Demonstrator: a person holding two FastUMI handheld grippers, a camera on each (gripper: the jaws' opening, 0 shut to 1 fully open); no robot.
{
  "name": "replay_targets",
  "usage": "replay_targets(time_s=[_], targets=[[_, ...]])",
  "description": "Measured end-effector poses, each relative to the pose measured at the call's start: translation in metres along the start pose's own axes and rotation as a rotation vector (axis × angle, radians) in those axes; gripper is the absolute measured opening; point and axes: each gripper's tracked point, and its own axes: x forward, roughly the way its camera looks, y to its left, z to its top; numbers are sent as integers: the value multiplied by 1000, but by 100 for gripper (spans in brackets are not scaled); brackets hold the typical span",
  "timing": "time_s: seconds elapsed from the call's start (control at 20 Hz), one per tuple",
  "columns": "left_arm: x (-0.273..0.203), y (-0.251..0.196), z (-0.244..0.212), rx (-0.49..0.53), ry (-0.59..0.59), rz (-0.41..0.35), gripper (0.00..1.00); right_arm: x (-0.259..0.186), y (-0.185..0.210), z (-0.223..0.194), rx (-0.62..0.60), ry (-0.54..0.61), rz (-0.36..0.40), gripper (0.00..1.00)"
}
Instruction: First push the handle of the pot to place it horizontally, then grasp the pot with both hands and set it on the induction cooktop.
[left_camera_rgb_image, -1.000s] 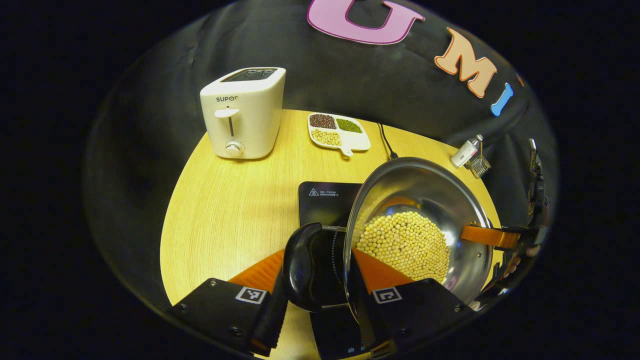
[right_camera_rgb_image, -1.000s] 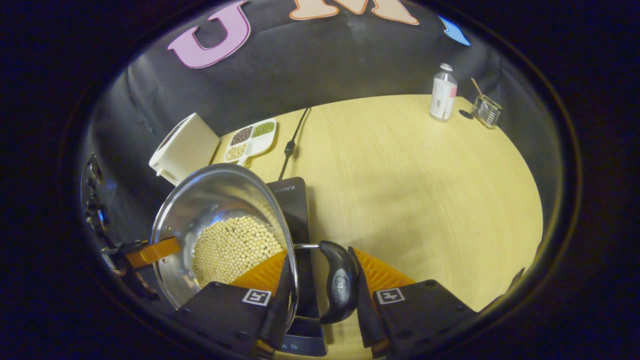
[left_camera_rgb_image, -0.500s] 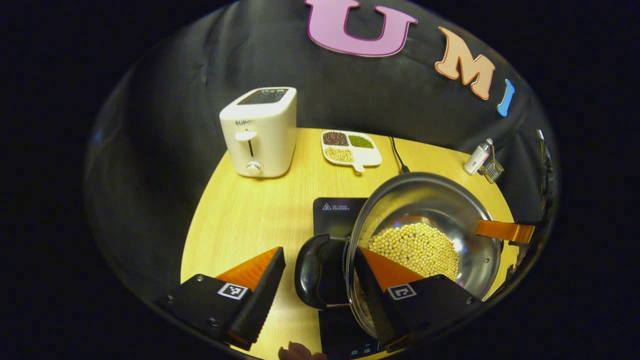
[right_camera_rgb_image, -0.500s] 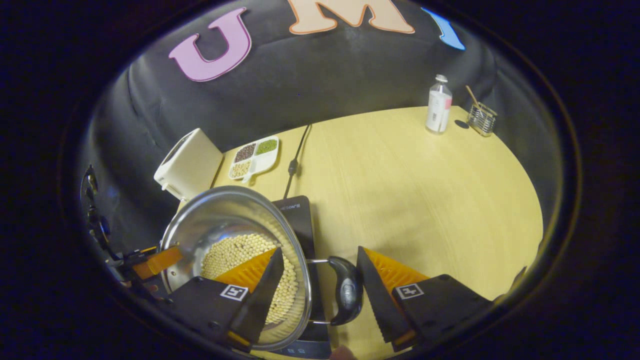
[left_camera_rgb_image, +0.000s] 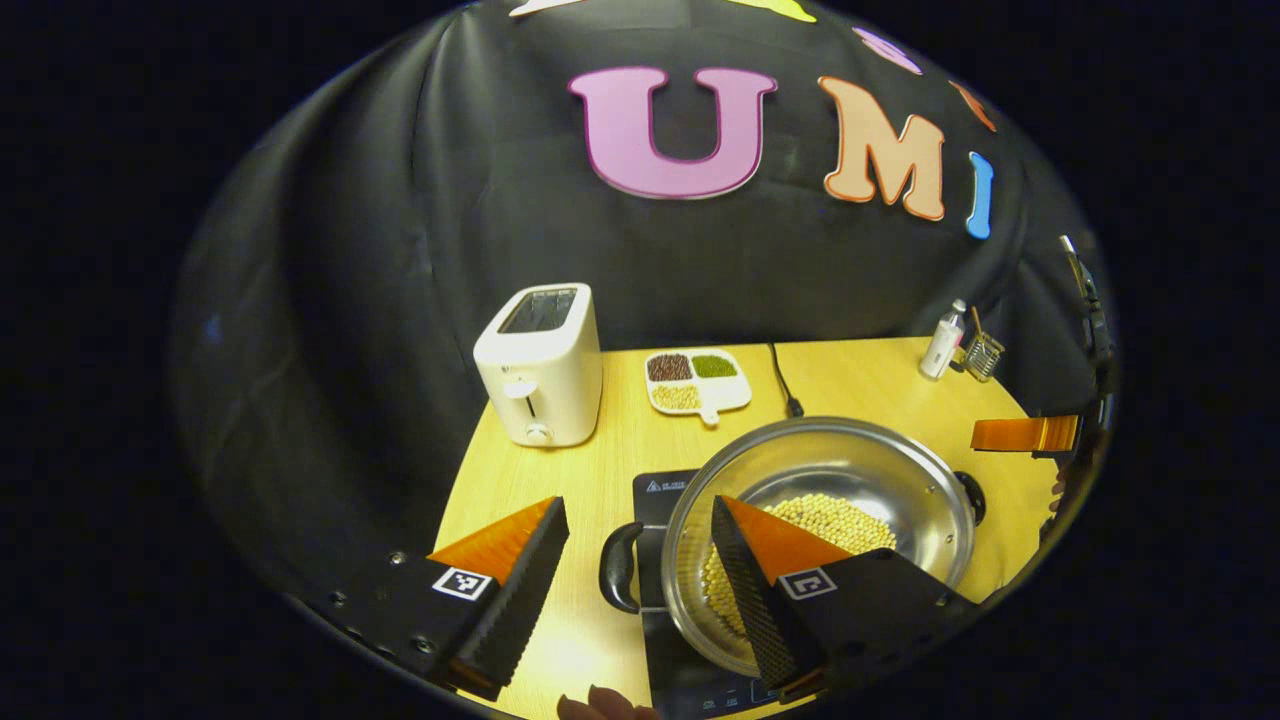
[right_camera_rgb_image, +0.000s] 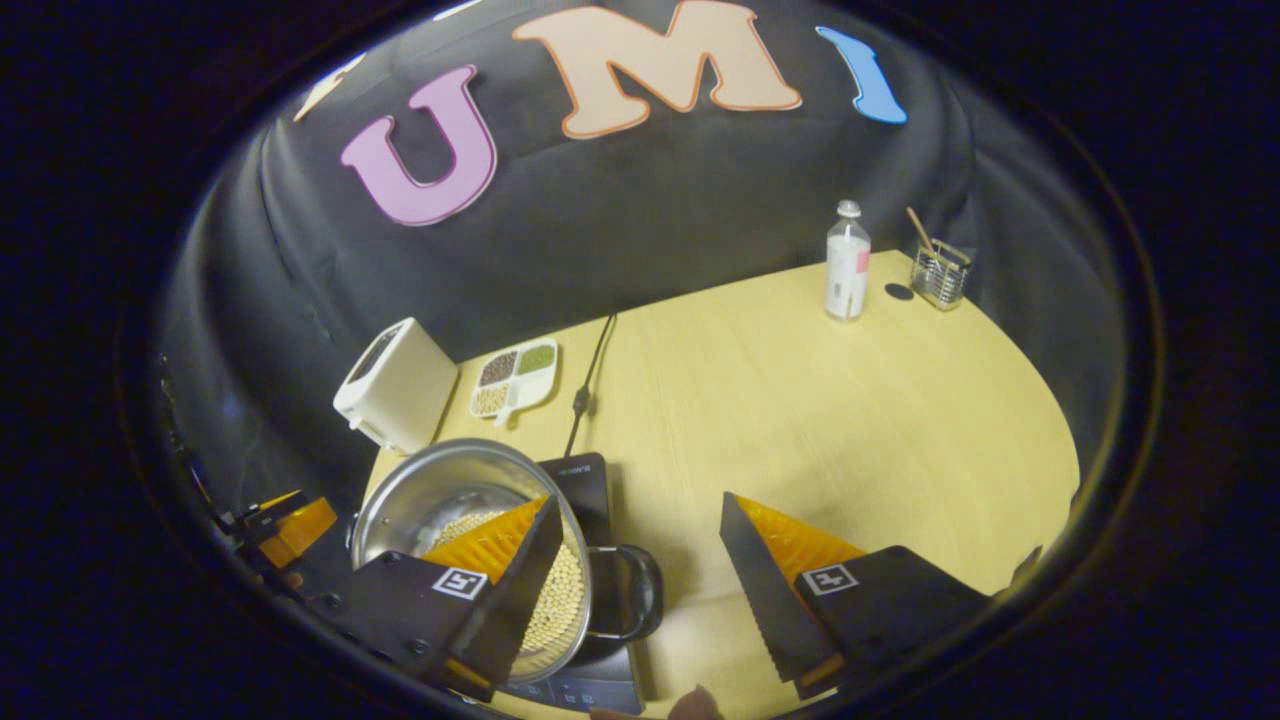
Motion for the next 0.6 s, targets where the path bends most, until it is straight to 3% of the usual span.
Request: replay_targets(time_s=[0.05, 0.1, 0.35, 0.4, 0.6], targets=[[-10, -8, 11, 2, -30, 7, 92, -7, -1, 6, -6, -14, 20, 94], [-20, -17, 22, 4, -58, 15, 88, -15, -3, 12, -14, -26, 38, 94], [-84, -82, 69, -44, -199, 23, 88, -78, -30, 66, -79, -186, 104, 94], [-99, -97, 82, -56, -240, 21, 88, -95, -39, 77, -103, -222, 112, 100], [-166, -155, 127, -92, -402, 33, 89, -167, -69, 113, -198, -372, 147, 94]])
